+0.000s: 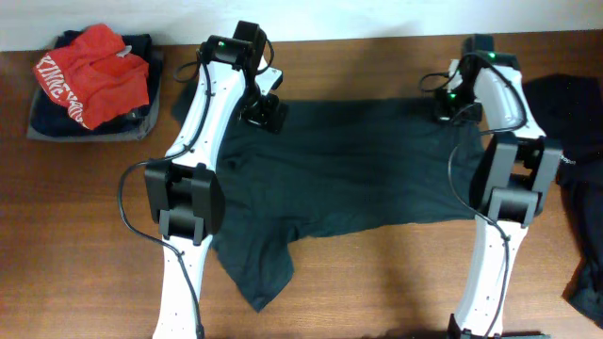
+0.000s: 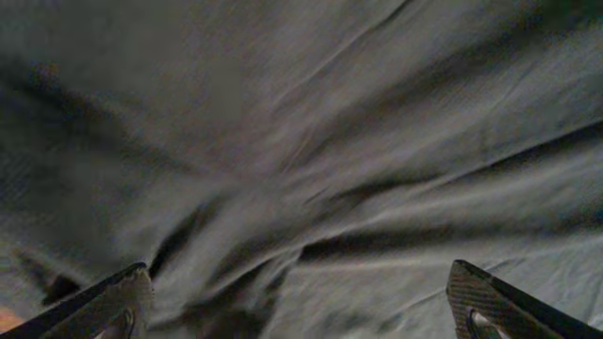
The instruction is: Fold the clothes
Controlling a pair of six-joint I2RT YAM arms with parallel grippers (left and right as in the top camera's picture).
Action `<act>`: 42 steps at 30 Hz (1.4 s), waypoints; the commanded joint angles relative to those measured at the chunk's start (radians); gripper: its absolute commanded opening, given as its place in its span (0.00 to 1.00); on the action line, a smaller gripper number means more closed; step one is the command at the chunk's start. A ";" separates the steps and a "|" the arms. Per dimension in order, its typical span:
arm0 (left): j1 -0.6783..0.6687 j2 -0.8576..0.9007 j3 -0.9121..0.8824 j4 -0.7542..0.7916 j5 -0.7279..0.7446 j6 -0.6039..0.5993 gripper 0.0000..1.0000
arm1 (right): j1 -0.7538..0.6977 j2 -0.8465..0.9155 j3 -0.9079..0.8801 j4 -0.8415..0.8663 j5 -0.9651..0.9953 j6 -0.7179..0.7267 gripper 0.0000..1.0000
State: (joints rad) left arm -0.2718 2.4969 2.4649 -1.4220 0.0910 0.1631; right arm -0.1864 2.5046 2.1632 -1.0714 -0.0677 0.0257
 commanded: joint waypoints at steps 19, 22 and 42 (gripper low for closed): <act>0.006 -0.008 0.012 -0.034 0.018 -0.009 0.99 | -0.179 0.100 0.274 -0.150 0.080 0.013 0.99; 0.006 -0.018 0.012 -0.032 0.018 -0.009 0.99 | -0.176 0.089 0.456 -0.272 0.080 0.013 0.99; 0.000 -0.310 0.012 -0.121 -0.096 -0.073 0.99 | -0.166 -0.185 0.938 -0.628 -0.019 0.115 0.99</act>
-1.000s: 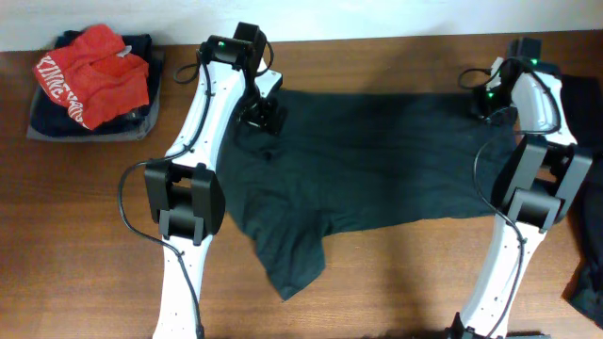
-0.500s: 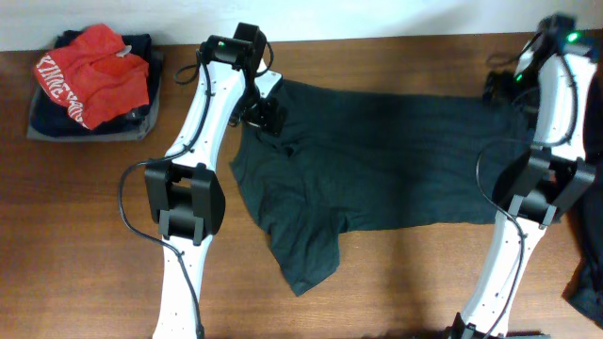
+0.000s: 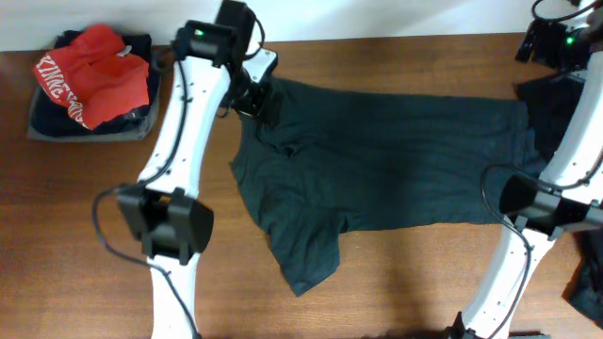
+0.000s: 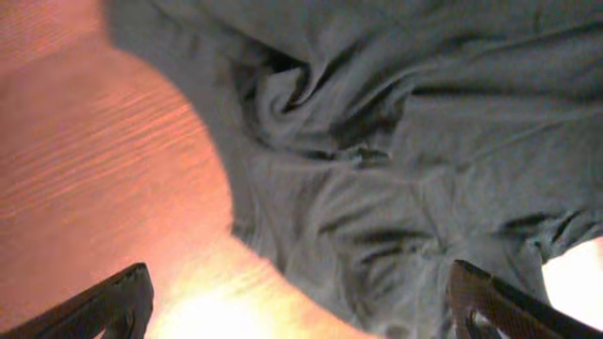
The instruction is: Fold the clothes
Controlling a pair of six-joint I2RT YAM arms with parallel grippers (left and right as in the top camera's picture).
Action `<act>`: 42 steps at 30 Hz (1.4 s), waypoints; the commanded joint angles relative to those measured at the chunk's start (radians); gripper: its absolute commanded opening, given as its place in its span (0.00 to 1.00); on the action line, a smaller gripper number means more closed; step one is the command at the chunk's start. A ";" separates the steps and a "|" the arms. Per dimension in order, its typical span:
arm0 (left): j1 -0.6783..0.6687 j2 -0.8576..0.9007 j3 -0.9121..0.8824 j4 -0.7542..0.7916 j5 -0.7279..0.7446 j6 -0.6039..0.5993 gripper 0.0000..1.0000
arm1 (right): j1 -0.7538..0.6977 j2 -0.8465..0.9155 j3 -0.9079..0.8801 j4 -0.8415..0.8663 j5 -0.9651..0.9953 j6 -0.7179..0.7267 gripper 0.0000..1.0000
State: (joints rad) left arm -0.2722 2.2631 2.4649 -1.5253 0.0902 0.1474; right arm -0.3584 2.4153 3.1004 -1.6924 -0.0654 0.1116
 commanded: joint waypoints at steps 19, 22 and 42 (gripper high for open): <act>-0.052 -0.241 -0.087 -0.163 -0.192 -0.342 0.99 | 0.003 -0.662 -0.867 -0.006 0.157 0.086 0.99; -0.055 -0.311 -0.214 -0.163 -0.196 -0.392 0.99 | 0.003 -0.671 -0.930 -0.006 0.157 0.089 0.99; -0.050 -0.715 -1.285 0.331 0.375 -0.559 0.99 | 0.003 -0.670 -1.003 0.026 0.173 0.134 0.99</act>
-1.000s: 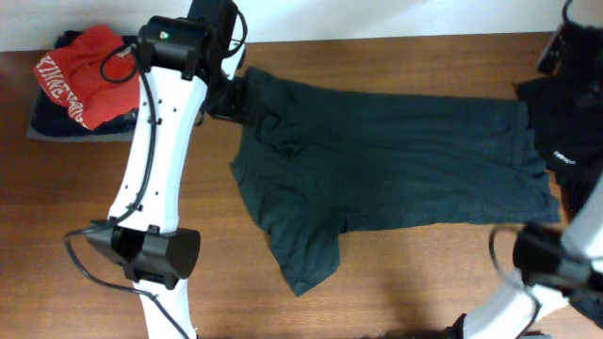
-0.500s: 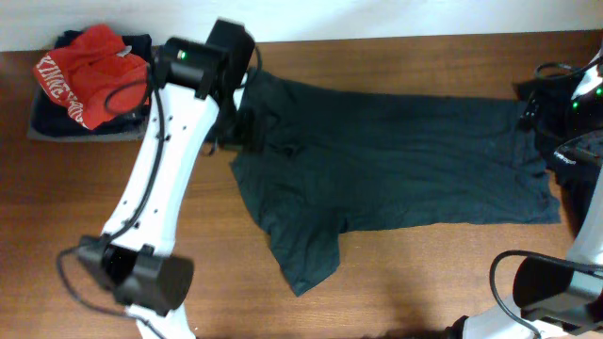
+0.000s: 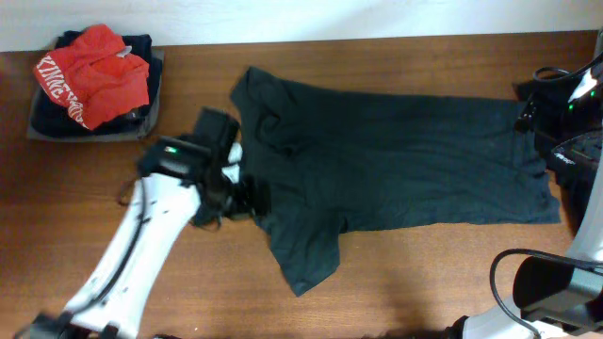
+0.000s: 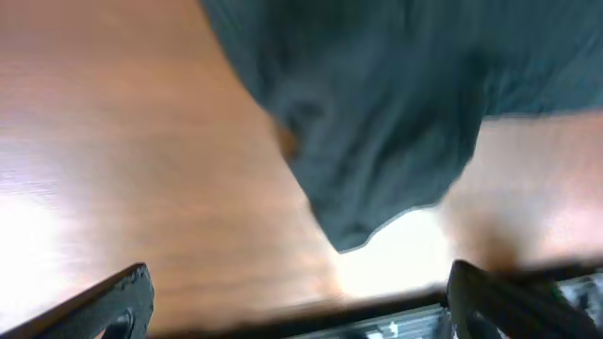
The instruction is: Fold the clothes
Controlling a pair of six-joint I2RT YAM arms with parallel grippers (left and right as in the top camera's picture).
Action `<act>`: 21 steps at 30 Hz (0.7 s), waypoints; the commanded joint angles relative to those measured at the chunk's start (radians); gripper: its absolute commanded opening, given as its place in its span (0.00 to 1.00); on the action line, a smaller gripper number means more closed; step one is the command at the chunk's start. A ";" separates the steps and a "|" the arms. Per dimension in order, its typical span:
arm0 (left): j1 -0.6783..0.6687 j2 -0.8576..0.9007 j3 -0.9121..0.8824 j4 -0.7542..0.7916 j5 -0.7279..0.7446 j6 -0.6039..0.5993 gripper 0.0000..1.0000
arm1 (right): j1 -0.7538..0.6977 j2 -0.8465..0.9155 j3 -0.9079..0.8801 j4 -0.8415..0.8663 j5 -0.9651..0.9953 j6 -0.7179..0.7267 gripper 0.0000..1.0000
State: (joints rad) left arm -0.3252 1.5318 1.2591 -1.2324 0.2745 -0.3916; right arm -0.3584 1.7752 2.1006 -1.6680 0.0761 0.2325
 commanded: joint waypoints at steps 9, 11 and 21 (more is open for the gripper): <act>-0.002 0.102 -0.118 0.120 0.062 -0.198 0.98 | 0.003 -0.030 -0.003 0.029 0.031 0.013 0.99; -0.010 0.132 -0.119 0.130 0.062 -0.247 0.96 | 0.003 -0.030 -0.003 0.038 0.031 0.012 0.99; -0.105 0.274 -0.118 0.260 0.063 -0.316 0.95 | 0.003 -0.030 -0.003 0.053 0.034 0.009 0.99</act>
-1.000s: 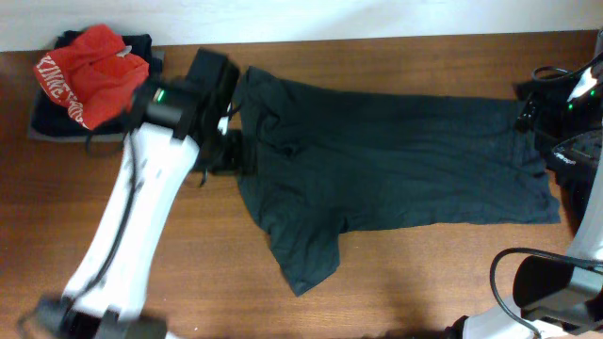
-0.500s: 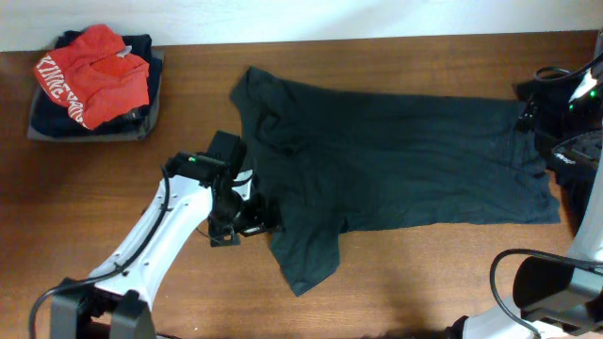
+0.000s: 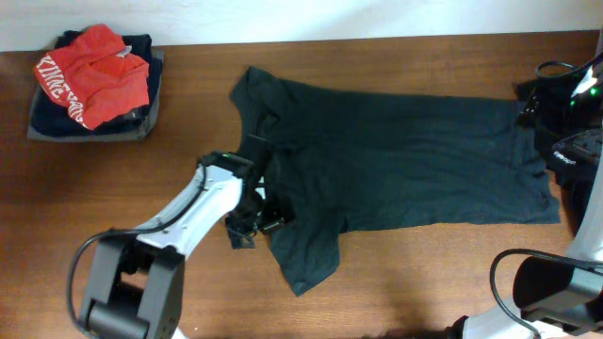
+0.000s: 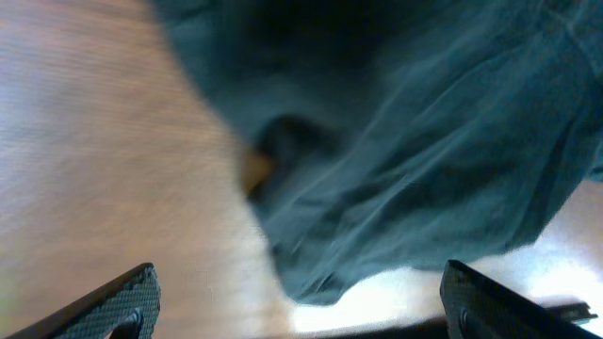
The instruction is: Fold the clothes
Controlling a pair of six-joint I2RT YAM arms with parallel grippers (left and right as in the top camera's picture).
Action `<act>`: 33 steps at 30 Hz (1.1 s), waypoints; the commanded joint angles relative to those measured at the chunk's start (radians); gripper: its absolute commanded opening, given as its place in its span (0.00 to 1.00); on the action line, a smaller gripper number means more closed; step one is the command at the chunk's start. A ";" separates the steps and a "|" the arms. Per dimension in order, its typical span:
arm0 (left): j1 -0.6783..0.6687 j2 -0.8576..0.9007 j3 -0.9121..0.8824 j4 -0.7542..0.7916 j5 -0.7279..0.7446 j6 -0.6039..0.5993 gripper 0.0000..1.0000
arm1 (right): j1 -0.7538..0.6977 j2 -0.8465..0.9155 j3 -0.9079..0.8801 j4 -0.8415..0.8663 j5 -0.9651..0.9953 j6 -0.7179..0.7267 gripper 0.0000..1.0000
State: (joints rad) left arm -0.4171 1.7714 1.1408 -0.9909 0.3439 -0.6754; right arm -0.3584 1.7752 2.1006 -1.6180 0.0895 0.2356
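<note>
A dark teal T-shirt [image 3: 396,155] lies spread across the table, with one sleeve [image 3: 301,254] pointing toward the front edge. My left gripper [image 3: 256,224] hovers at the shirt's near left side, just above that sleeve. In the left wrist view the left gripper [image 4: 297,278] is open, its fingers [image 4: 127,301] wide apart, with the shirt's cloth [image 4: 415,169] and bare wood beneath them. Nothing is held. My right gripper [image 3: 528,111] sits at the shirt's right edge, and its jaws are too small and dark to read.
A stack of folded clothes with a red garment [image 3: 92,73] on top stands at the back left corner. A black garment [image 3: 577,155] lies at the right edge under the right arm. The wooden table [image 3: 424,282] is bare along the front.
My left gripper has shifted right and toward the front, from beside the shirt's left edge to over the base of the near sleeve. The shirt and the right arm have not moved.
At first both grippers were at the shirt's far corners and the shirt lay bunched mid-table. Then it was stretched out further right, left gripper at its far left corner. Later it lay flat, both arms withdrawn, the left one near the sleeve, where it is now.
</note>
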 commanded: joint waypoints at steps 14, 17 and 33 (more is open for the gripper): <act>0.008 0.132 0.000 0.045 0.038 -0.027 0.91 | 0.003 -0.030 -0.003 0.000 0.021 0.006 0.99; 0.012 0.132 0.000 0.068 0.034 -0.027 0.89 | 0.003 -0.030 -0.003 -0.001 0.021 0.006 0.99; 0.012 0.132 0.000 0.117 0.008 -0.028 0.19 | -0.202 -0.028 -0.137 0.088 -0.082 0.009 0.99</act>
State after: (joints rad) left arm -0.4099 1.8954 1.1404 -0.8803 0.3550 -0.7052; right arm -0.5076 1.7729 2.0041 -1.5391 0.0490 0.2356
